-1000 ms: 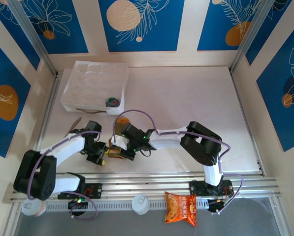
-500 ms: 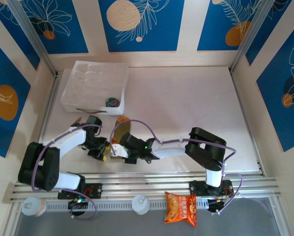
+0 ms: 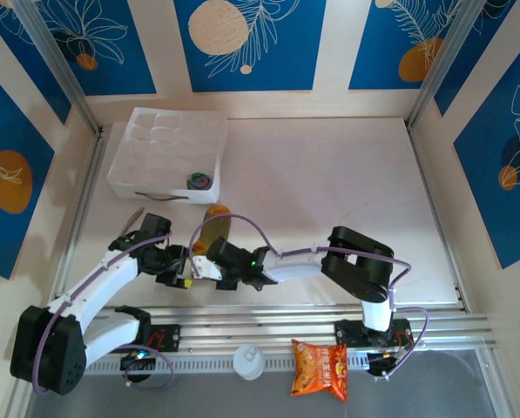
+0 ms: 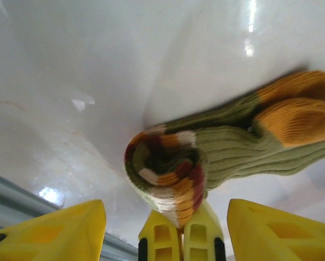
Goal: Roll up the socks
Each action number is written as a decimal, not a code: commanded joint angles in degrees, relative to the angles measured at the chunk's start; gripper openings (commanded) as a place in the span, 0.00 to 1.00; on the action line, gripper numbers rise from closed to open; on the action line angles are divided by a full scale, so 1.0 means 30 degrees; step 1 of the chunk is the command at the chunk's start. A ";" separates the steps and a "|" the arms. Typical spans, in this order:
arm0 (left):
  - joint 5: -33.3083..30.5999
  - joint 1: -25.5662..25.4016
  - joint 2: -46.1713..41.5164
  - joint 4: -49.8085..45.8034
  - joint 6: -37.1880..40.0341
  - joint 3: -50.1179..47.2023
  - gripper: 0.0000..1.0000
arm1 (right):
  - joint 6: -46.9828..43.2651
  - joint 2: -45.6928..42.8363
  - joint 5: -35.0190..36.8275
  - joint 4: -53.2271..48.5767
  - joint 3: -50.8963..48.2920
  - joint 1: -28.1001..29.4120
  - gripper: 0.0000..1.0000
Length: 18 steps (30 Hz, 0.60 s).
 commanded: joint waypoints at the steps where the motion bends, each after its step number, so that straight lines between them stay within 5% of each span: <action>1: 0.0793 -0.0548 0.0043 -0.0091 -0.1735 -0.0524 0.61 | -0.0011 0.1105 -0.0222 -0.1754 -0.0308 0.0202 0.00; 14: -0.0296 -0.1751 0.2630 0.3626 -0.3817 -0.1808 0.55 | 0.1117 0.1244 -0.1689 -0.2254 -0.0265 -0.0028 0.00; 18: -0.0467 -0.1757 0.3248 0.3362 -0.3439 -0.1630 0.46 | 0.1239 0.1159 -0.2248 -0.2354 -0.0250 -0.0069 0.00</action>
